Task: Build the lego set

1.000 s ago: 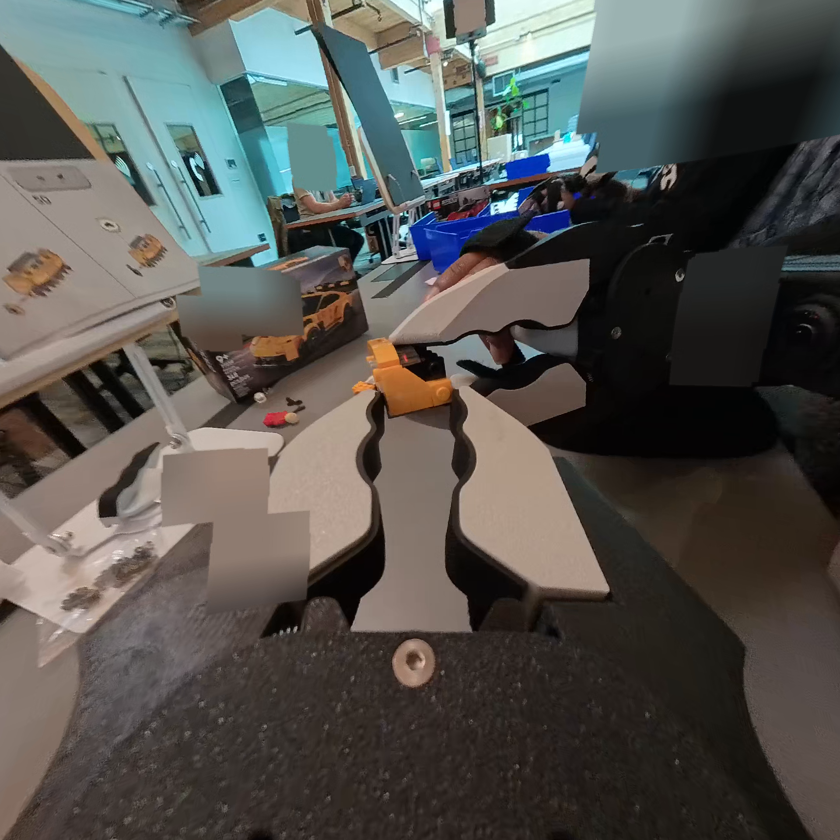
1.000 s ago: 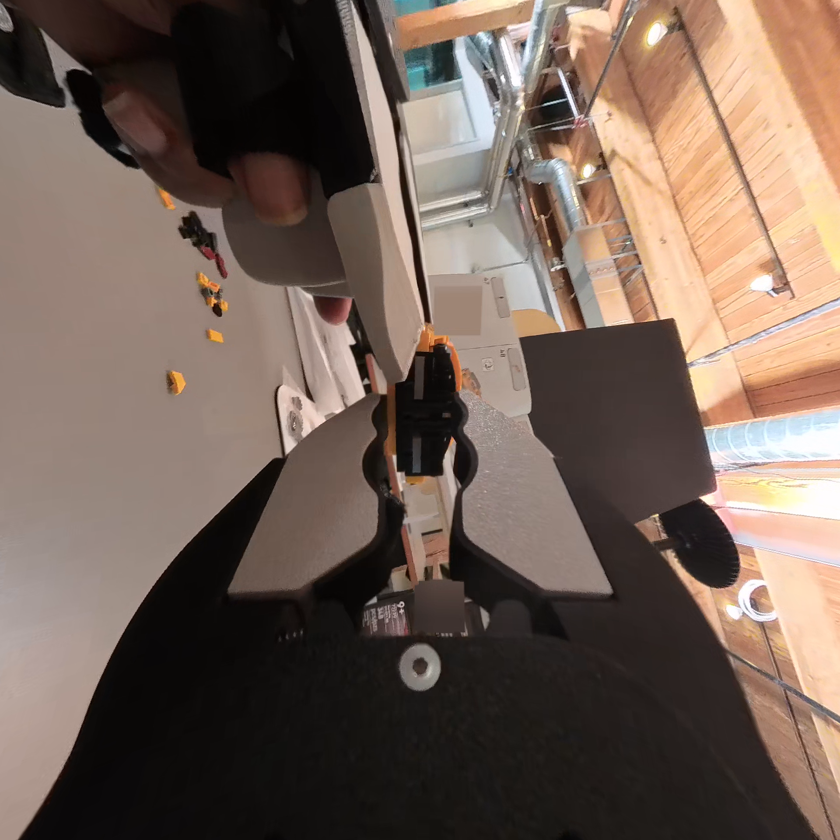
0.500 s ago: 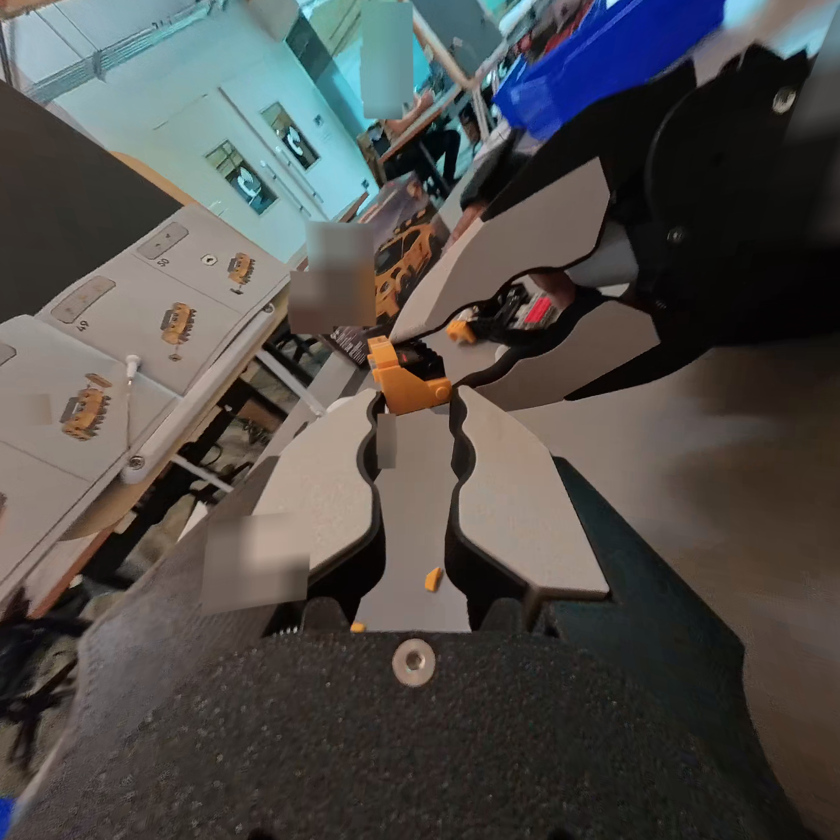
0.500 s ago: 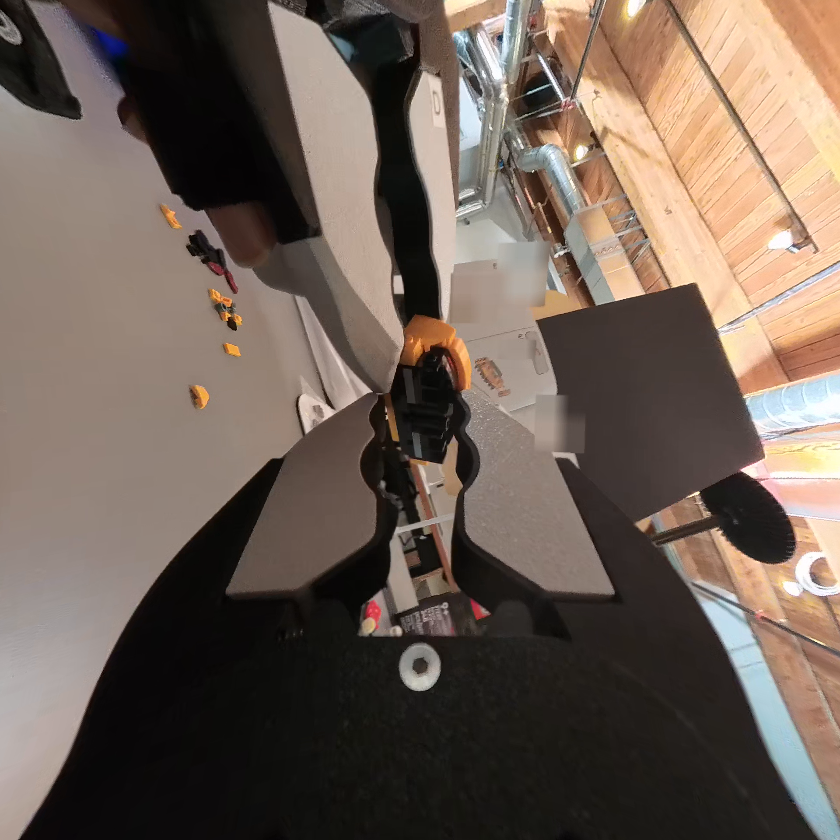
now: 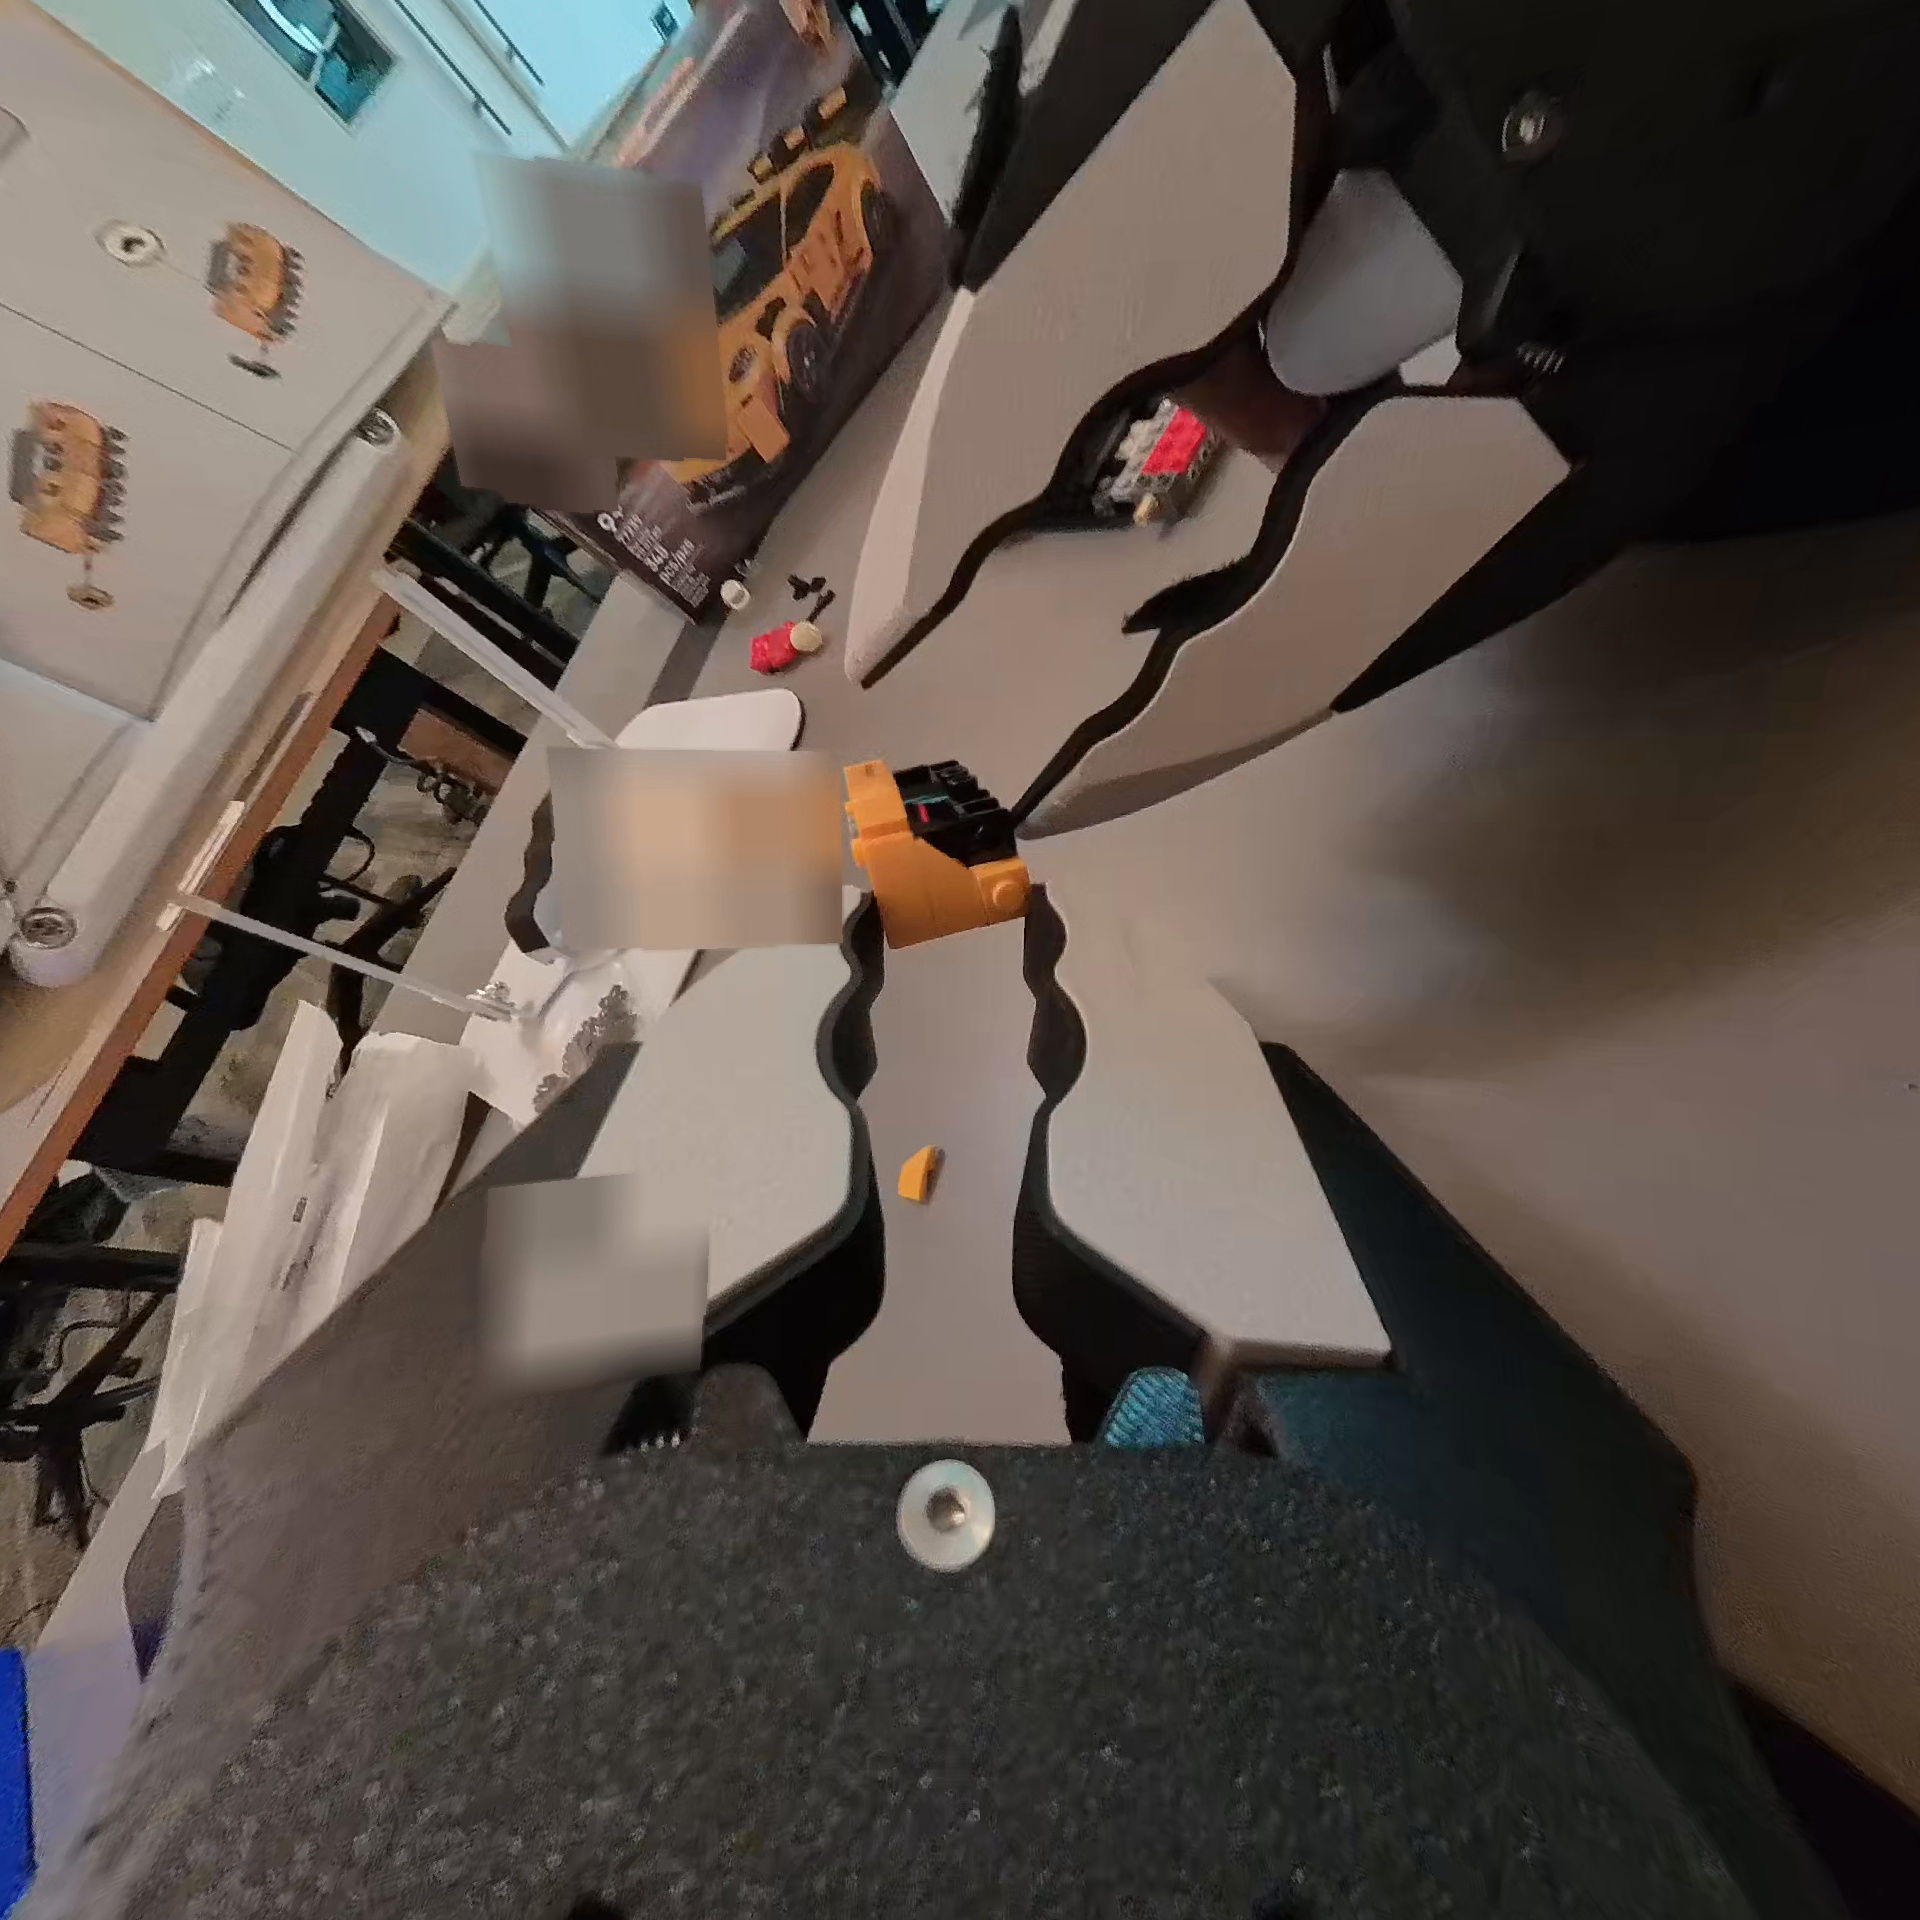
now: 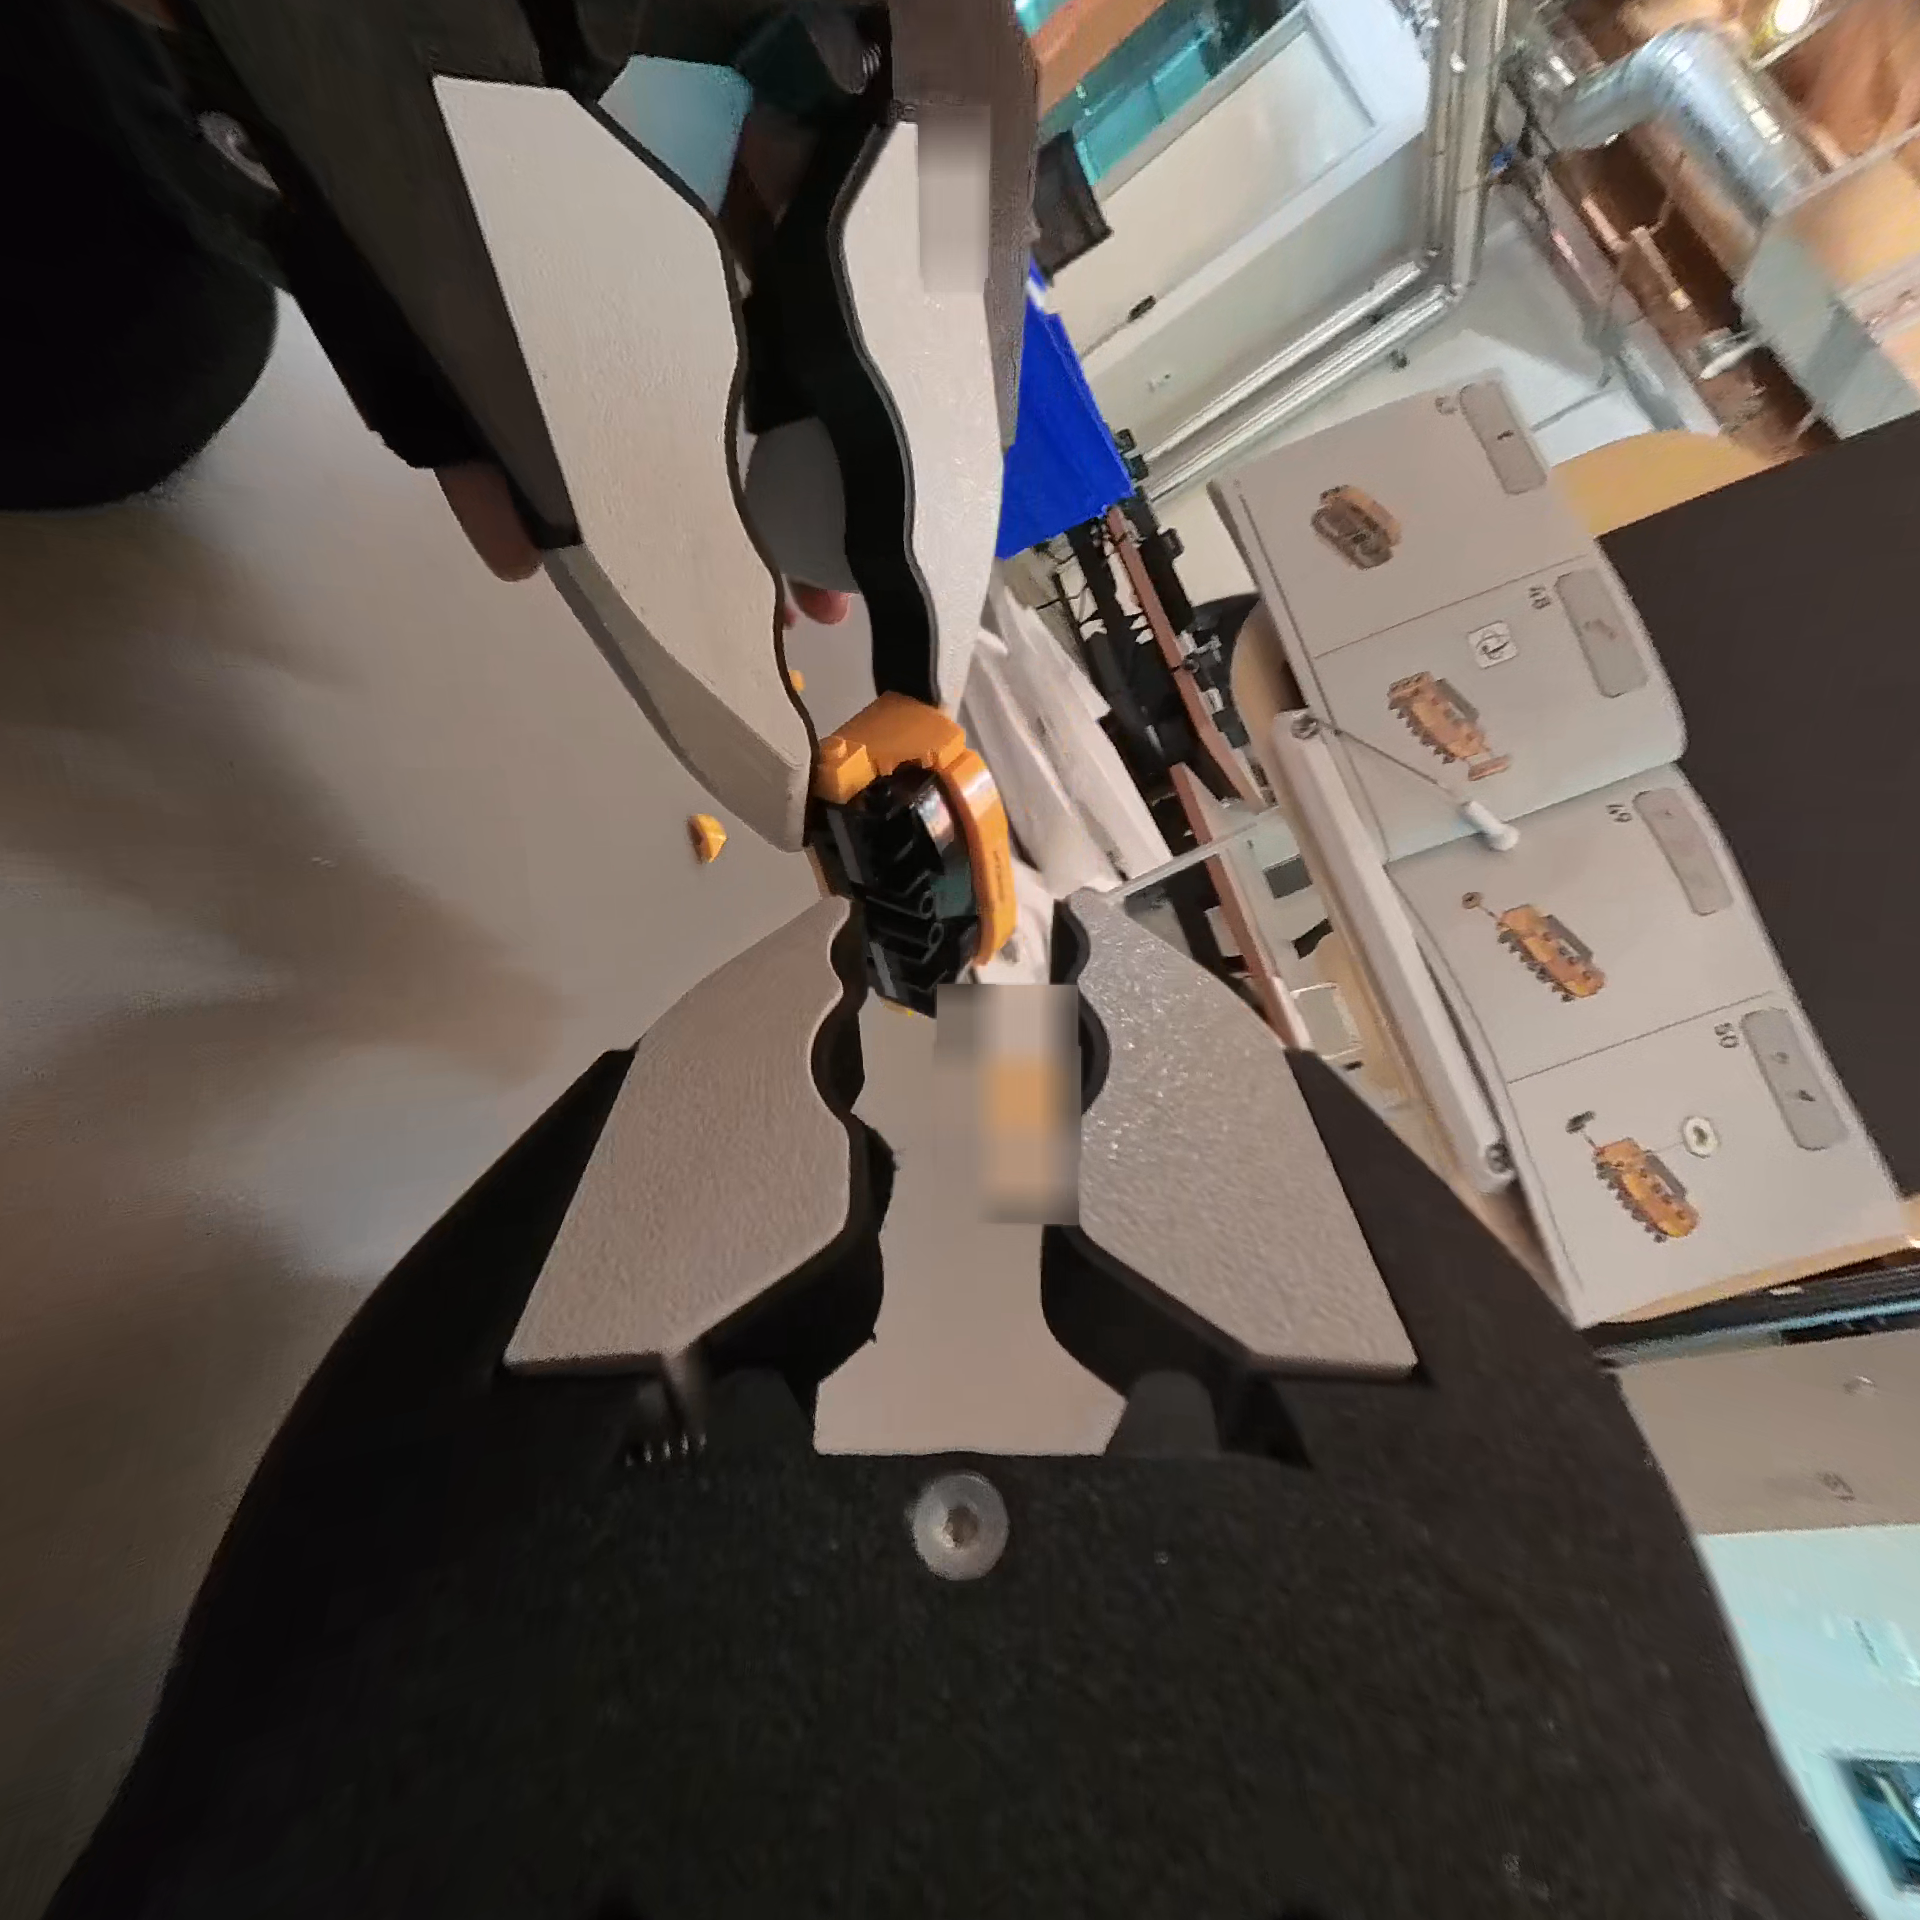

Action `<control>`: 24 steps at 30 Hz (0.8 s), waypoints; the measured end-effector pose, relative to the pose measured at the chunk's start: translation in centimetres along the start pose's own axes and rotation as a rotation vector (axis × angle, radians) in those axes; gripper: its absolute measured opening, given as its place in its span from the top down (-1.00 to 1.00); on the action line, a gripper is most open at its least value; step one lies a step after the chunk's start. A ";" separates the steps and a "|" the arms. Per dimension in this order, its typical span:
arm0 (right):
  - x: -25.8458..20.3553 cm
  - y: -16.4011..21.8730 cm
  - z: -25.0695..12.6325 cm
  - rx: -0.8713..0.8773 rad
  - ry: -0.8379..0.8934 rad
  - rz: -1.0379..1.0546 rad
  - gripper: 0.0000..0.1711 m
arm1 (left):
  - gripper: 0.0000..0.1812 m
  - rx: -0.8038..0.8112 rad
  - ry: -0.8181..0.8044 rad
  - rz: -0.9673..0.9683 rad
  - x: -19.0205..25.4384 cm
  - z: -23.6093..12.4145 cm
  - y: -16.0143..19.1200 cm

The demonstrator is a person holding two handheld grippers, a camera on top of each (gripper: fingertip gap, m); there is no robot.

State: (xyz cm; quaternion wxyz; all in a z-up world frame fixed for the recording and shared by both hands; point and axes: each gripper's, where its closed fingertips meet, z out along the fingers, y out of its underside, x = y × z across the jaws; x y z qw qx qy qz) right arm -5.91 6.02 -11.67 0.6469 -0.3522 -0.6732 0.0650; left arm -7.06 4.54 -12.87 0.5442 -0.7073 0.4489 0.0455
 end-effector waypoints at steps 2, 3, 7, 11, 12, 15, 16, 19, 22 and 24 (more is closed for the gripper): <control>-0.4 0.4 0.1 -0.011 -0.039 0.037 0.61 | 0.70 -0.026 0.001 0.033 0.2 0.2 0.4; -0.7 0.6 0.1 -0.015 -0.055 0.051 0.61 | 0.70 -0.042 -0.002 0.061 0.3 0.3 0.6; -1.8 1.3 0.4 -0.048 -0.106 0.050 0.58 | 0.70 -0.125 -0.004 0.214 1.2 0.9 1.7; -4.1 1.7 0.5 -0.066 -0.225 0.032 0.58 | 0.70 -0.179 0.067 0.288 2.8 1.3 2.8; -4.5 1.6 0.5 -0.061 -0.247 0.033 0.58 | 0.70 -0.189 0.079 0.292 3.1 1.3 3.0; -5.2 1.3 0.3 -0.048 -0.299 0.055 0.59 | 0.70 -0.204 0.100 0.328 3.5 1.4 3.4; -5.5 1.4 0.2 -0.049 -0.317 0.063 0.59 | 0.70 -0.199 0.106 0.349 3.7 1.4 3.3; -5.9 1.4 0.1 -0.047 -0.351 0.088 0.59 | 0.71 -0.176 0.122 0.343 4.0 1.3 3.0; -6.2 1.2 -0.1 -0.033 -0.388 0.127 0.60 | 0.72 -0.161 0.138 0.341 4.0 1.1 2.9; -6.4 1.2 -0.1 -0.033 -0.401 0.148 0.61 | 0.72 -0.145 0.162 0.302 4.1 1.1 2.9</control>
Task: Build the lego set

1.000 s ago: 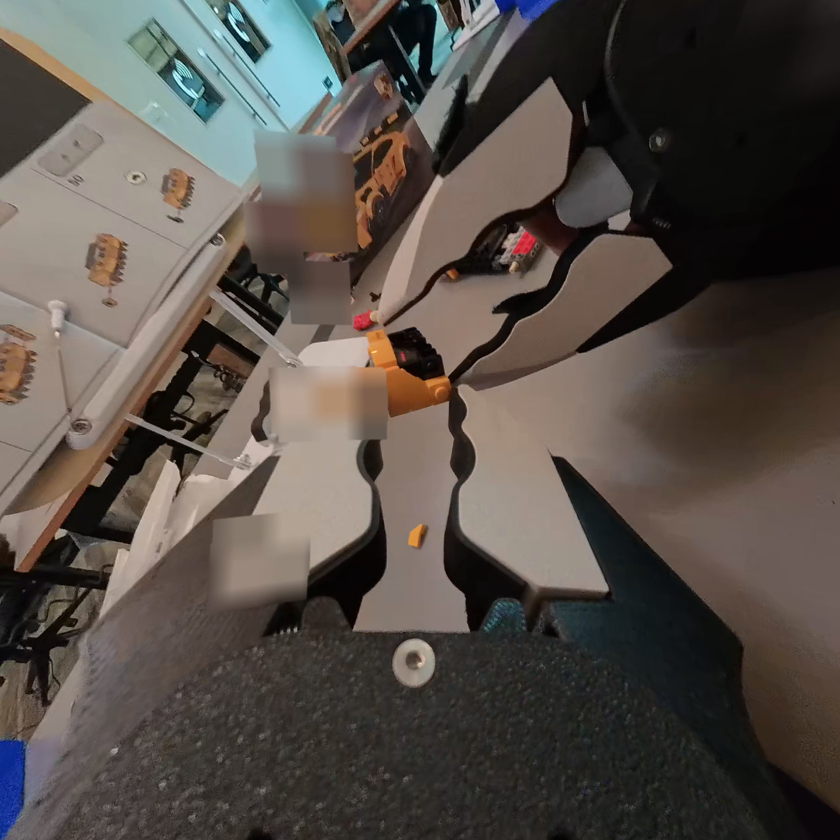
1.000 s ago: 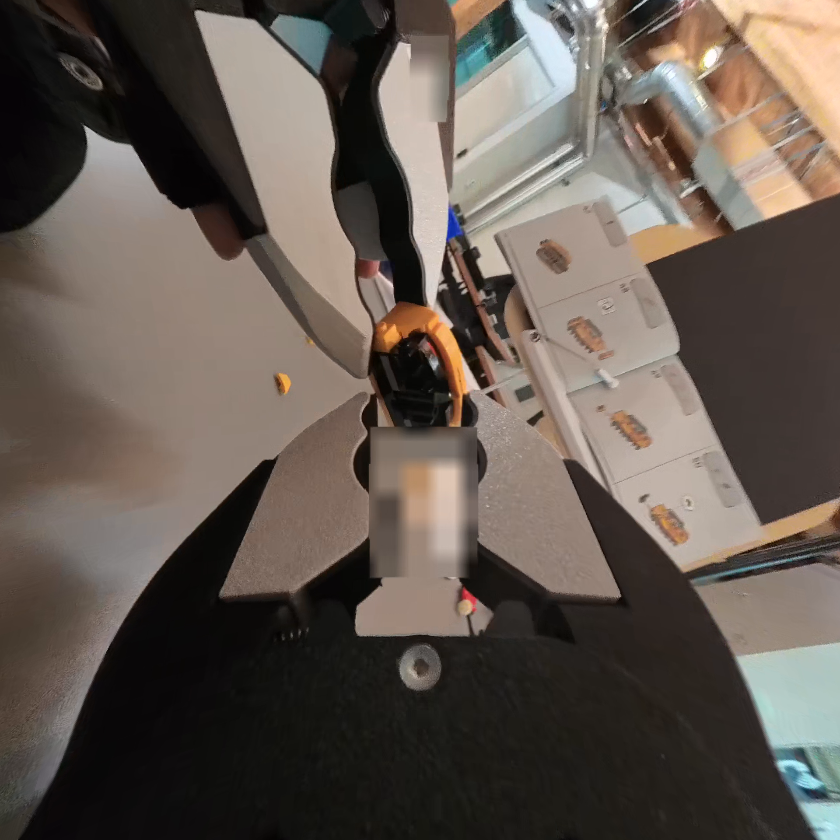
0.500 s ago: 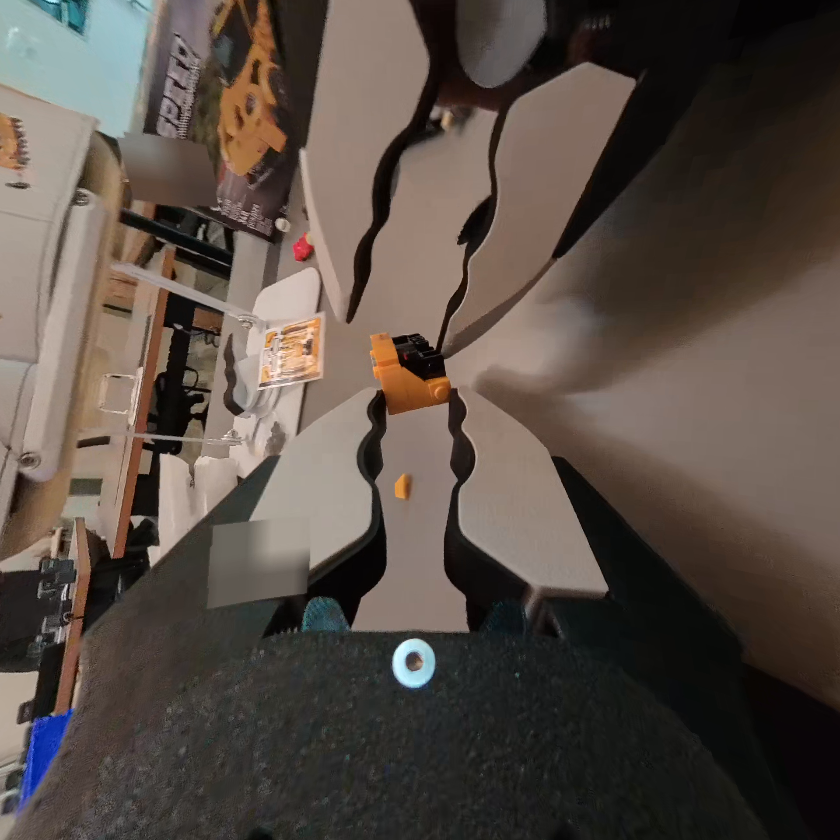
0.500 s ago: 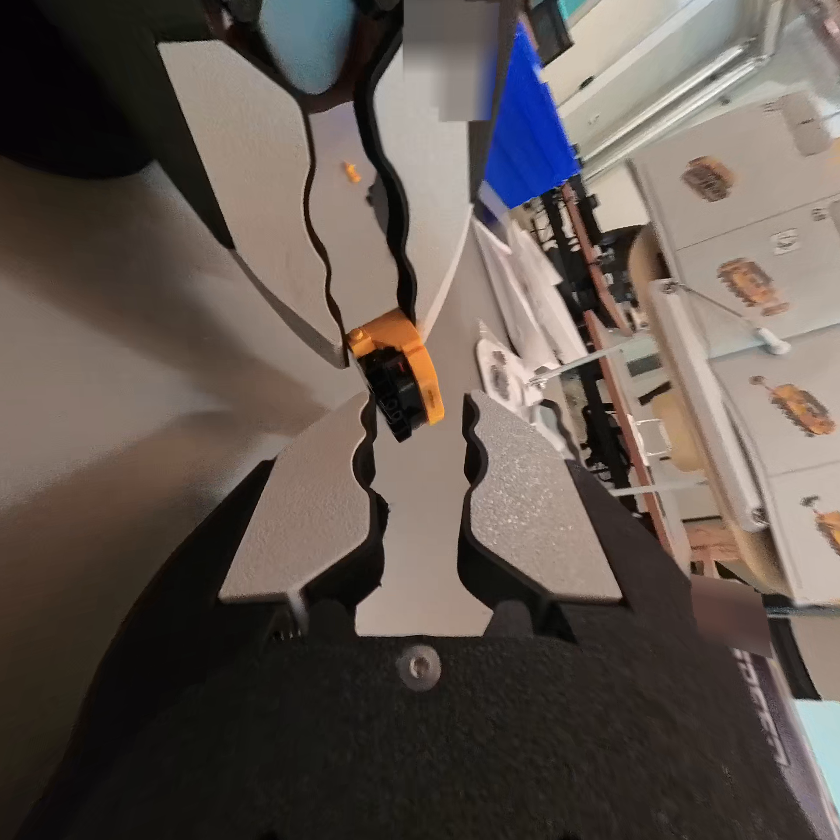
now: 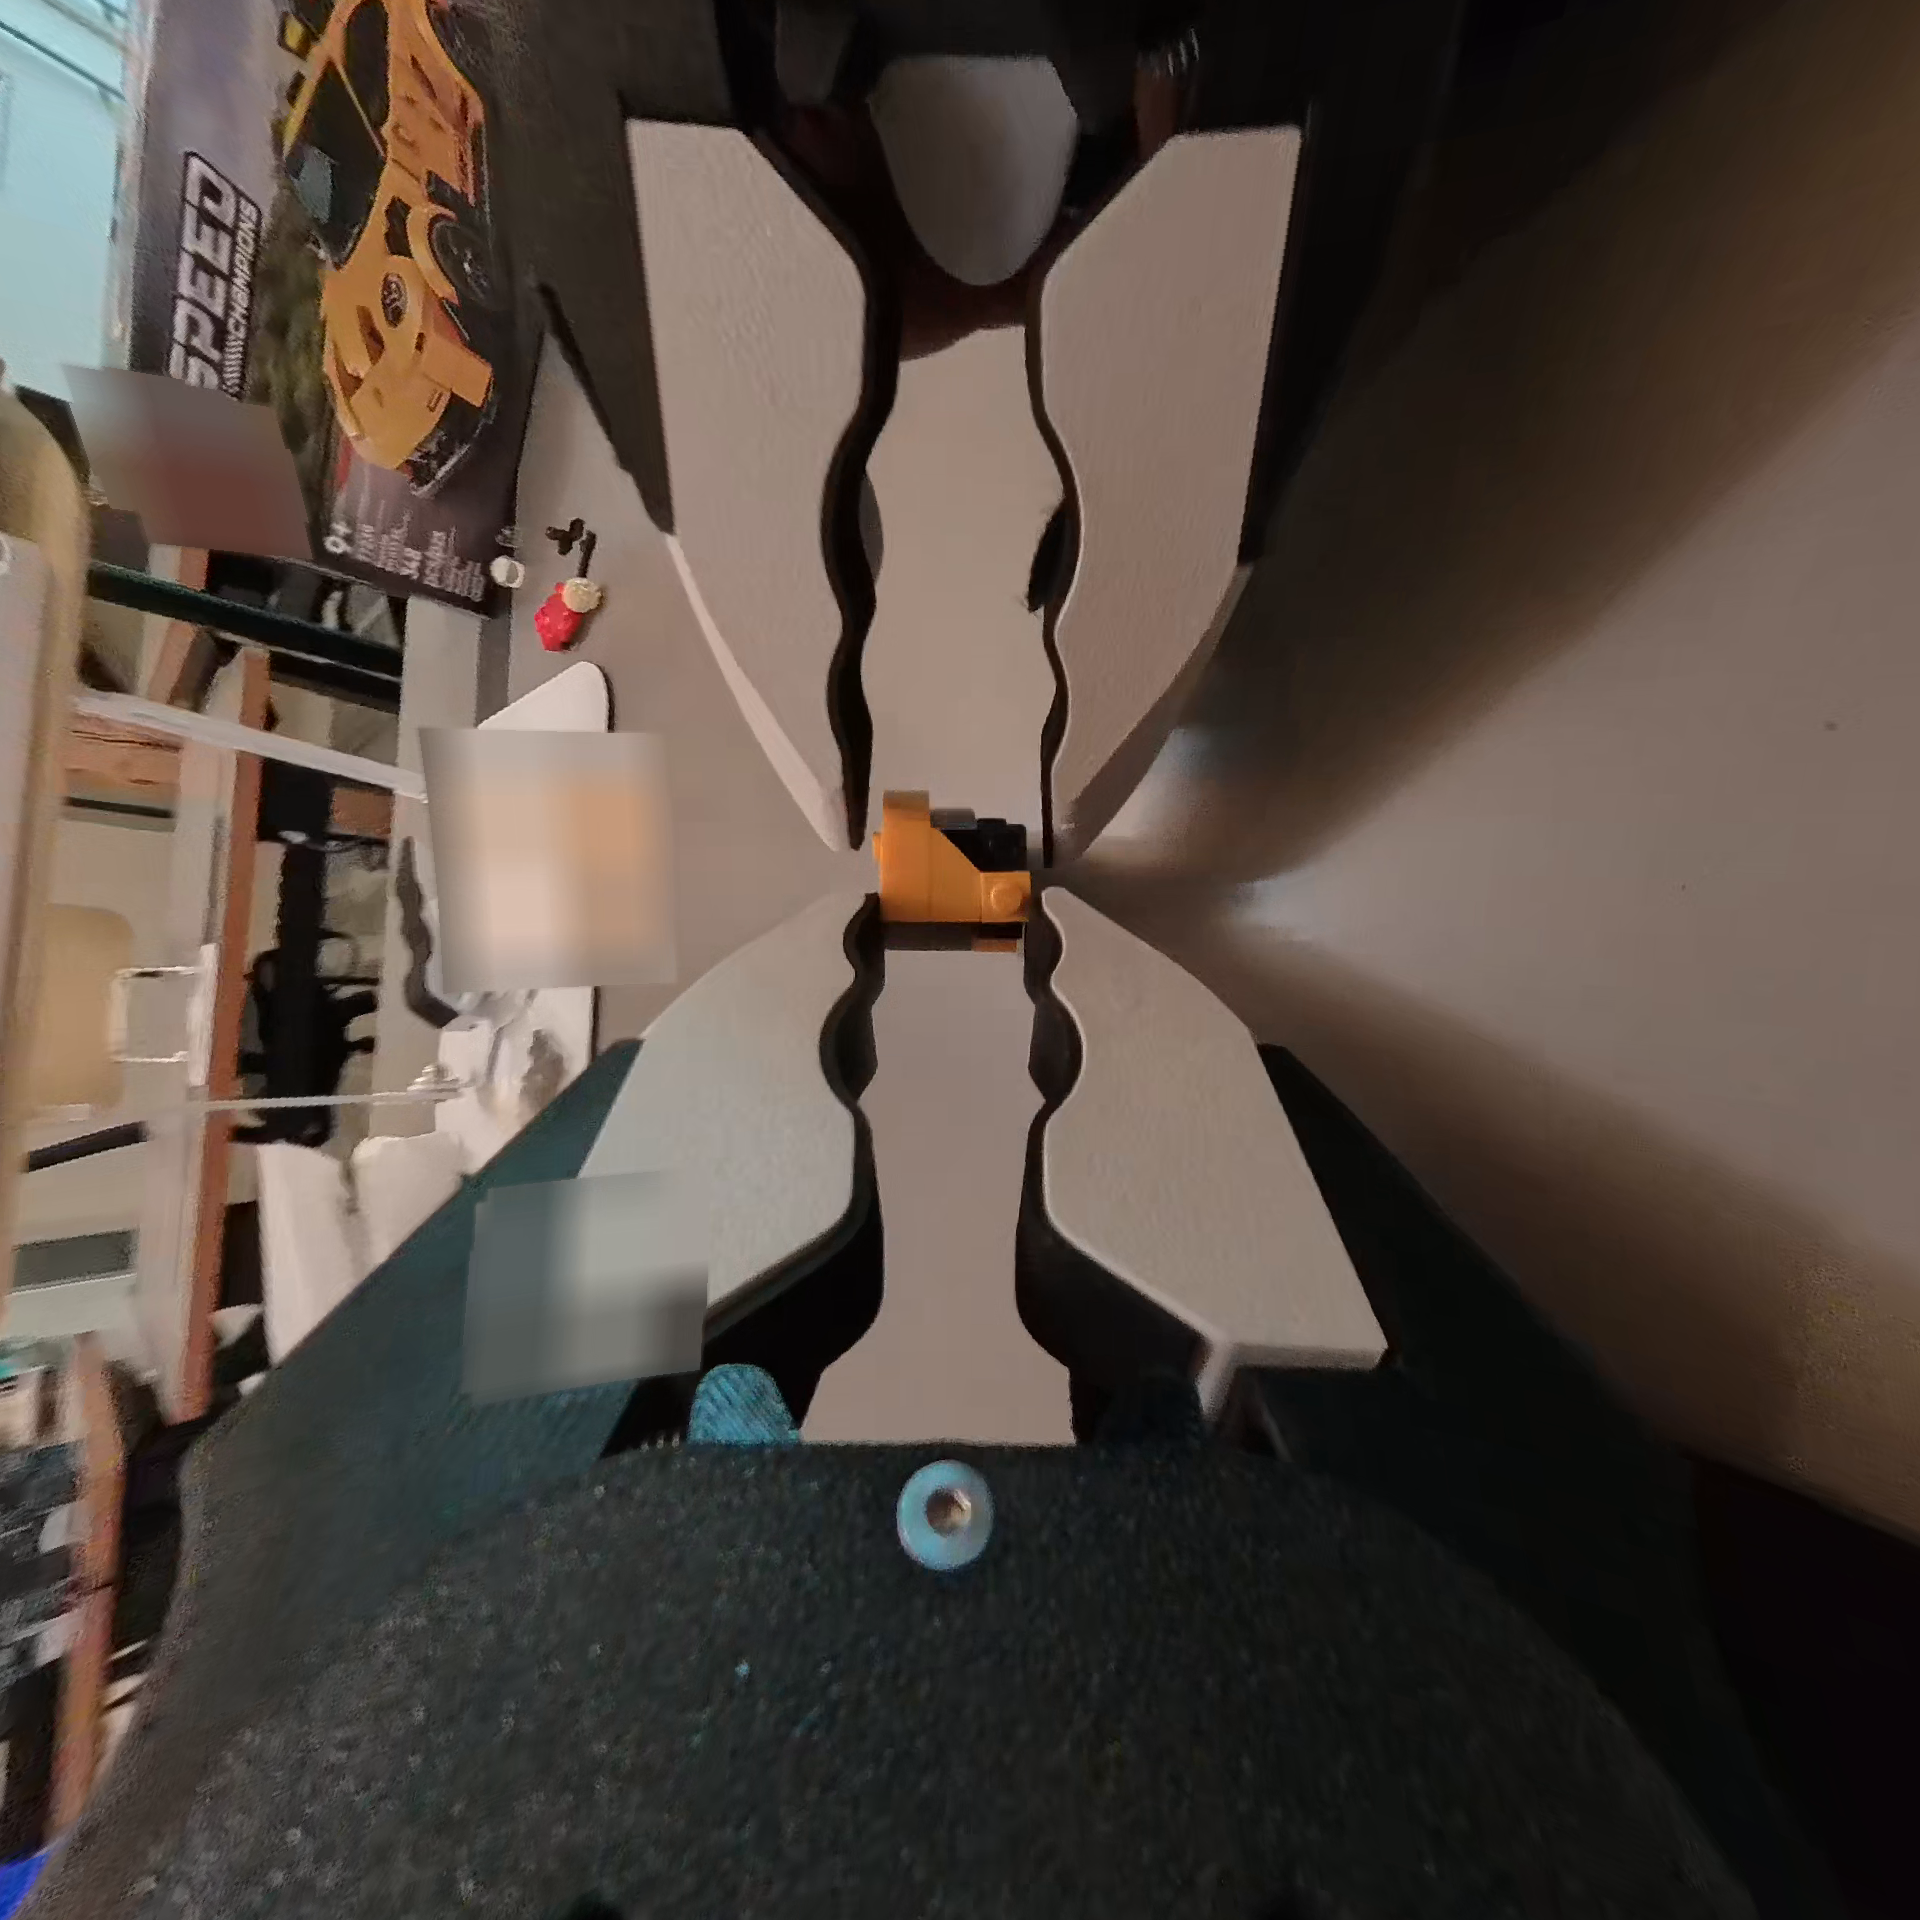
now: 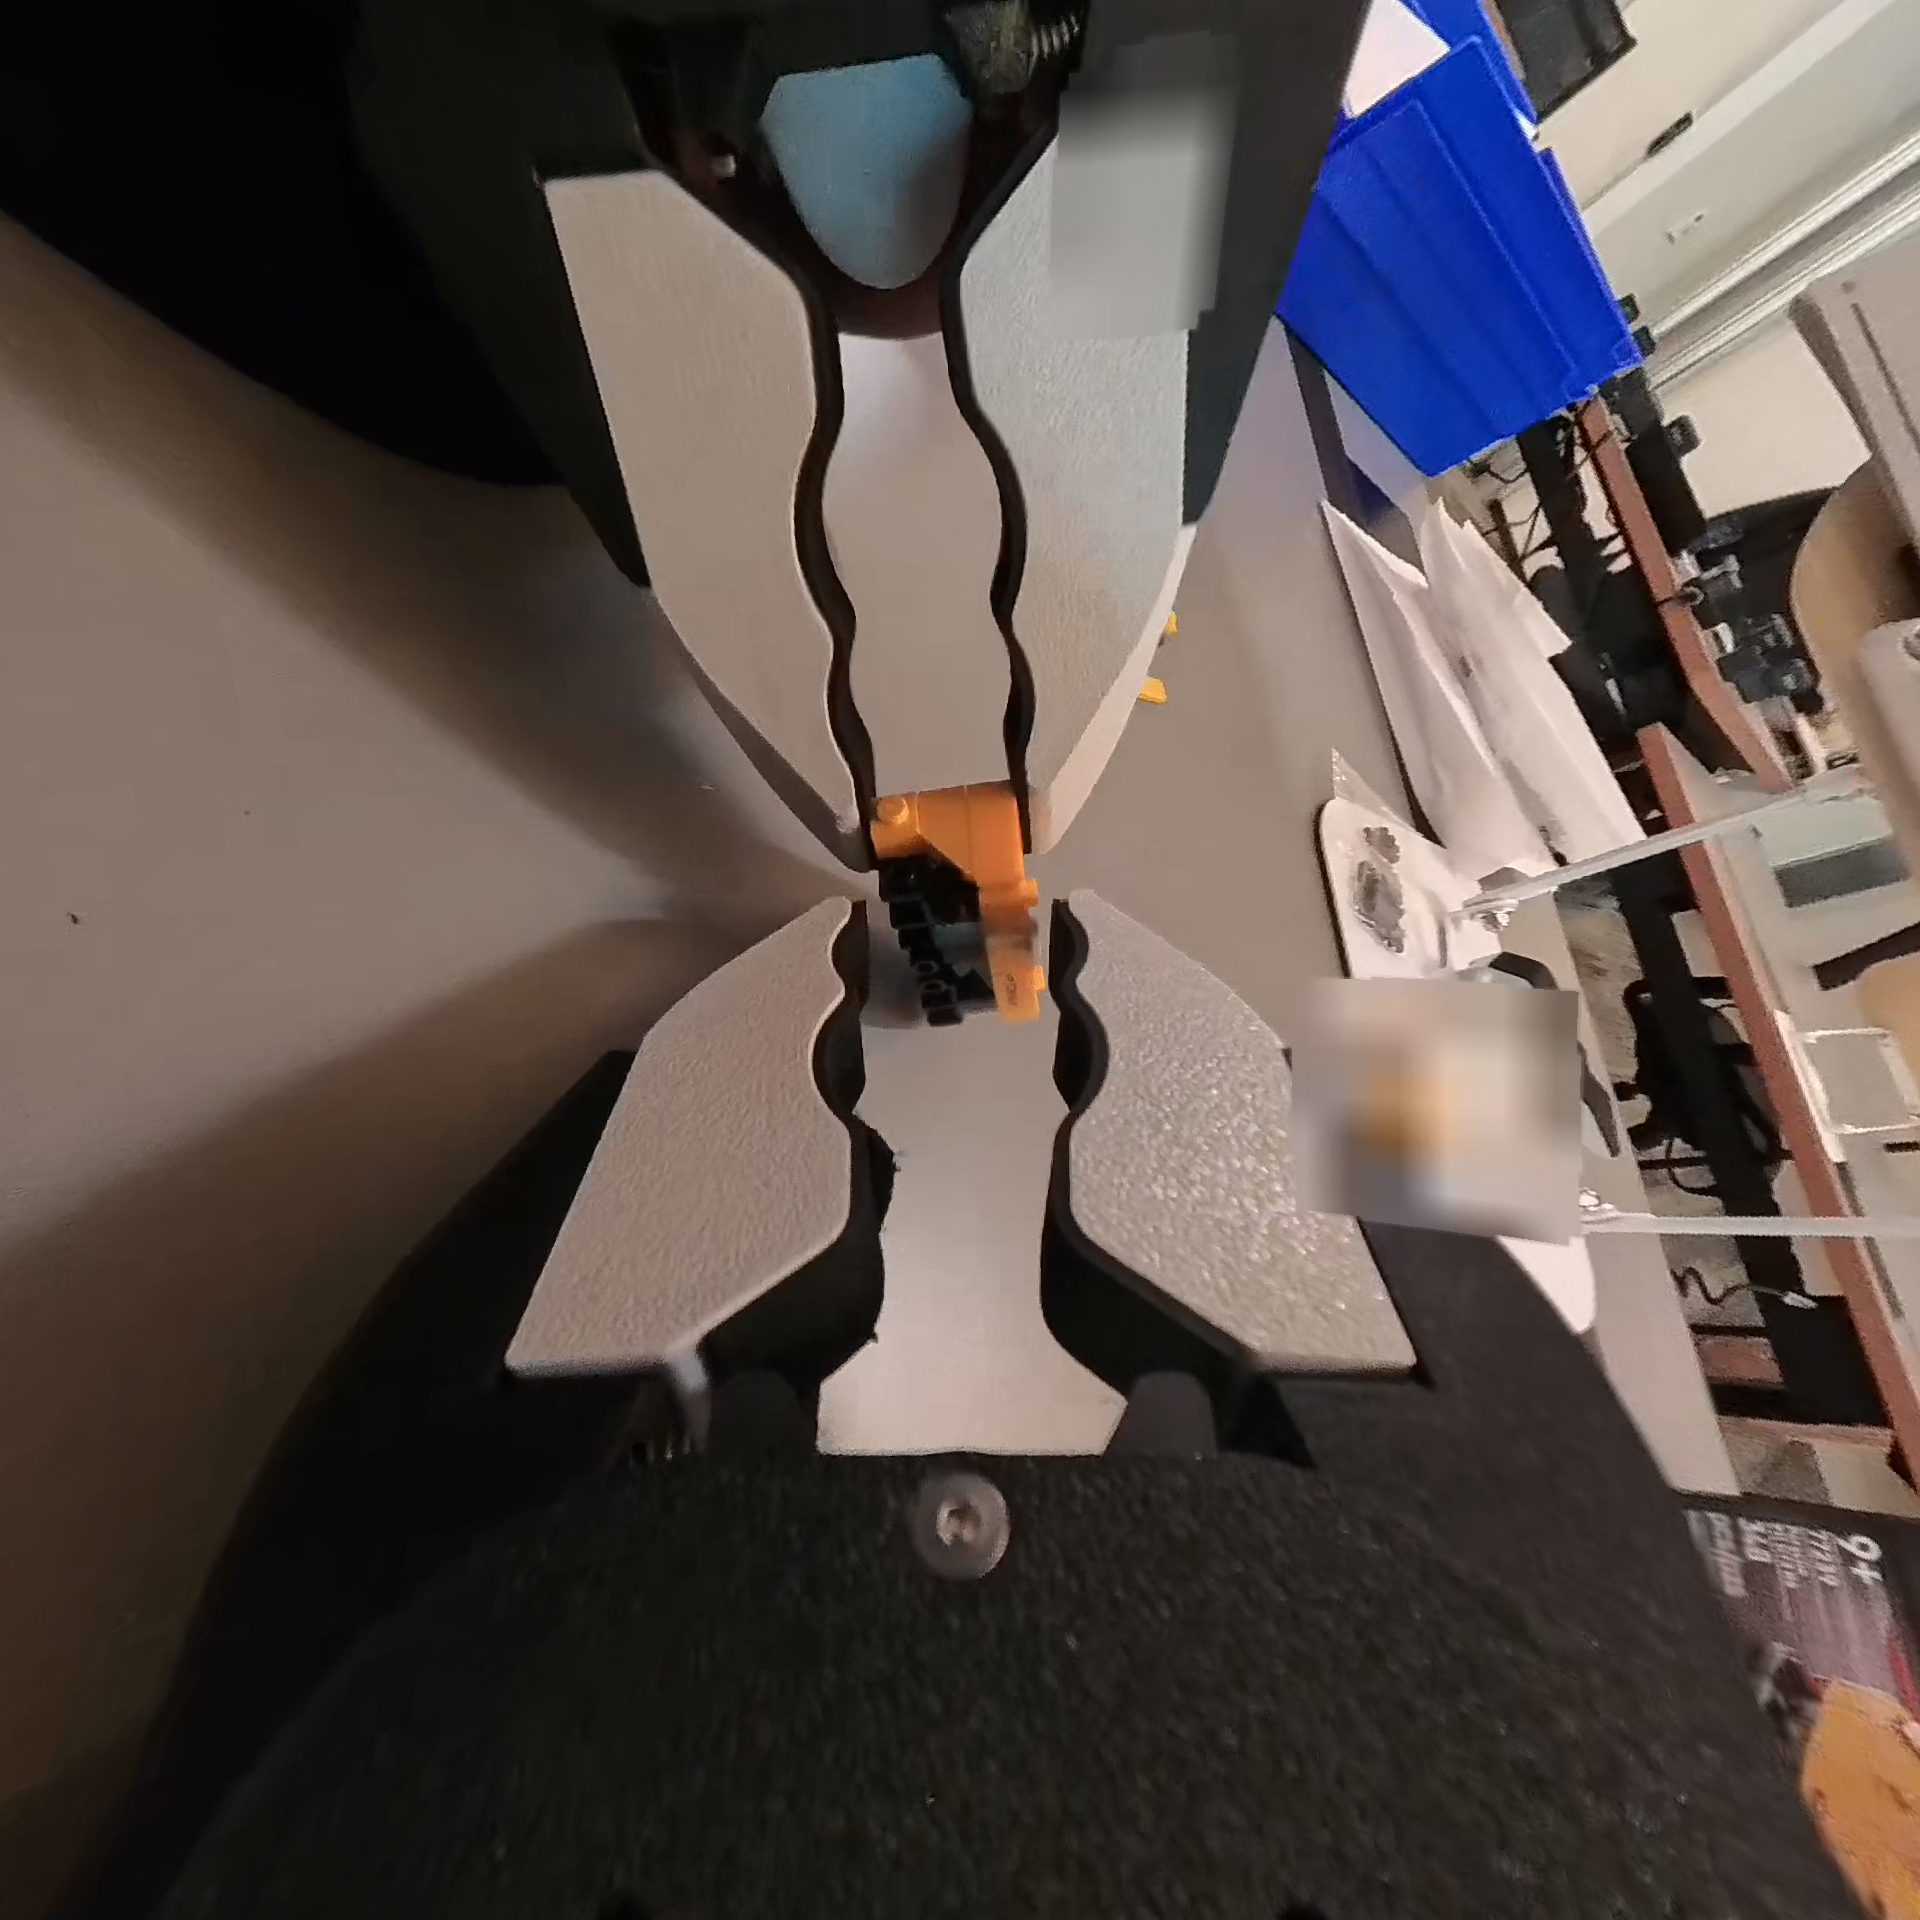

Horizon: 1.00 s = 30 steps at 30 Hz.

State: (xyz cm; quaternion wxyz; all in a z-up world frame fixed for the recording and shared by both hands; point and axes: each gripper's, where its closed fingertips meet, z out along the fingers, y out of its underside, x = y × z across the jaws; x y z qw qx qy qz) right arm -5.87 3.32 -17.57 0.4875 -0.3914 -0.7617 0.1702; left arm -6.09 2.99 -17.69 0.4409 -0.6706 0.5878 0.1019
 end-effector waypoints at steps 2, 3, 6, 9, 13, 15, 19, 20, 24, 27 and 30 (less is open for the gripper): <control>-0.1 0.1 0.1 0.006 -0.010 0.020 0.65 | 0.72 0.033 0.035 -0.057 0.1 -0.1 -0.2; 0.0 0.0 0.0 0.016 -0.011 0.037 0.68 | 0.72 0.045 0.046 -0.078 0.1 -0.2 -0.3; -0.1 -0.2 -0.3 0.045 -0.042 0.100 0.69 | 0.72 0.088 0.075 -0.142 0.1 -0.3 -0.7; 0.1 -0.4 -0.5 0.066 -0.048 0.130 0.69 | 0.72 0.125 0.087 -0.180 -0.1 -0.5 -1.0; 0.1 -0.6 -0.7 0.081 -0.060 0.163 0.69 | 0.72 0.155 0.075 -0.181 -0.3 -0.6 -1.3; 0.3 -0.7 -0.9 0.094 -0.061 0.179 0.69 | 0.72 0.179 0.061 -0.181 -0.5 -0.7 -1.5; 0.7 -1.2 -1.3 0.130 -0.058 0.223 0.69 | 0.71 0.225 0.031 -0.190 -1.1 -1.1 -2.0; 0.8 -1.3 -1.4 0.138 -0.056 0.233 0.70 | 0.71 0.237 0.024 -0.193 -1.3 -1.2 -2.1; 1.1 -1.5 -1.8 0.166 -0.059 0.264 0.70 | 0.66 0.280 0.012 -0.227 -1.8 -1.5 -2.4; 1.1 -1.5 -1.8 0.166 -0.060 0.261 0.70 | 0.63 0.293 0.024 -0.259 -1.9 -1.4 -2.3; 1.1 -1.6 -1.9 0.170 -0.059 0.265 0.70 | 0.63 0.303 0.034 -0.276 -1.9 -1.5 -2.4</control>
